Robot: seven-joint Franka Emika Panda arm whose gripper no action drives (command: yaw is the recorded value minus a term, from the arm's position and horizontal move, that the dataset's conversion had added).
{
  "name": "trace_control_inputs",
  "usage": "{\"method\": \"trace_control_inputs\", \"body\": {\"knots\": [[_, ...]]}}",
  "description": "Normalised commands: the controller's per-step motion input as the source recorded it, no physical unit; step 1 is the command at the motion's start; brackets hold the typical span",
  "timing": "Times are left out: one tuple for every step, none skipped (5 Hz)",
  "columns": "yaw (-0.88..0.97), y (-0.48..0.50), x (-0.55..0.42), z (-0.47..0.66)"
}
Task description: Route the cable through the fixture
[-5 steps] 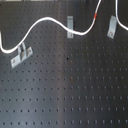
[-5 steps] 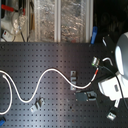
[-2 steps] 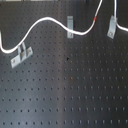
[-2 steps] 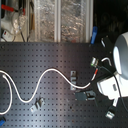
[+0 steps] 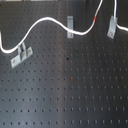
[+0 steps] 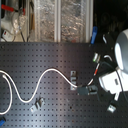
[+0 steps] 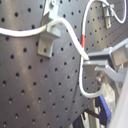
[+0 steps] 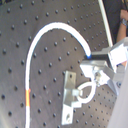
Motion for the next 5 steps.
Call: {"method": "trace_control_inputs", "body": {"knots": [[0.06, -0.239, -0.581, 0.02], [0.03, -0.061, -0.266, 0.15], [0.03, 0.166, -0.171, 0.31], [0.01, 0.225, -0.035, 0.37], [0.0, 0.341, 0.199, 0.31]]}}
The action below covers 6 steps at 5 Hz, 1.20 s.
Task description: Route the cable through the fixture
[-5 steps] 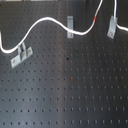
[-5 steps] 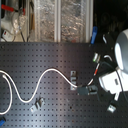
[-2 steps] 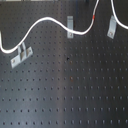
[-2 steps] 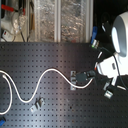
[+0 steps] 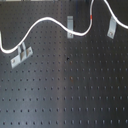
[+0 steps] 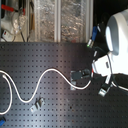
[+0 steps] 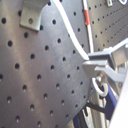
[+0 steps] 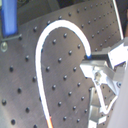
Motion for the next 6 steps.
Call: {"method": "trace_control_inputs", "body": {"knots": [[0.0, 0.298, 0.179, 0.16], [0.0, 0.282, 0.148, 0.18], [0.0, 0.37, 0.235, 0.13], [0.0, 0.482, 0.353, 0.08], [-0.03, 0.523, 0.421, 0.07], [-0.03, 0.507, 0.413, 0.06]]}}
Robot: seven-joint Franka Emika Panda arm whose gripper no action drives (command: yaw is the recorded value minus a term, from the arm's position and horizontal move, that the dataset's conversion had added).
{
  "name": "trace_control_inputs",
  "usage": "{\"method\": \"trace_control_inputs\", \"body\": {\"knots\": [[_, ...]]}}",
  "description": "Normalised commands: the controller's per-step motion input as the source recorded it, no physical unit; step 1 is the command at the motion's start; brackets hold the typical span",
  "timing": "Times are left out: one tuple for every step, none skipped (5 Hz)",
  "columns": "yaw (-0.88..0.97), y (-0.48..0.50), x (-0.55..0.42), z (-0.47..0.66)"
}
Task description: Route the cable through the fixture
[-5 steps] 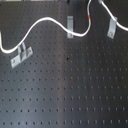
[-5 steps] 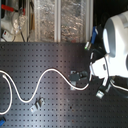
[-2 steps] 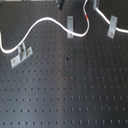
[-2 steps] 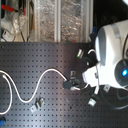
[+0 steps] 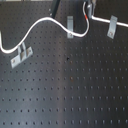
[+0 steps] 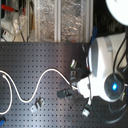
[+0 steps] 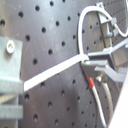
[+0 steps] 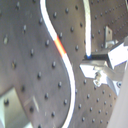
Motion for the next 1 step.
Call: {"method": "trace_control_inputs", "body": {"knots": [[-0.08, 0.054, -0.019, 0.0]]}}
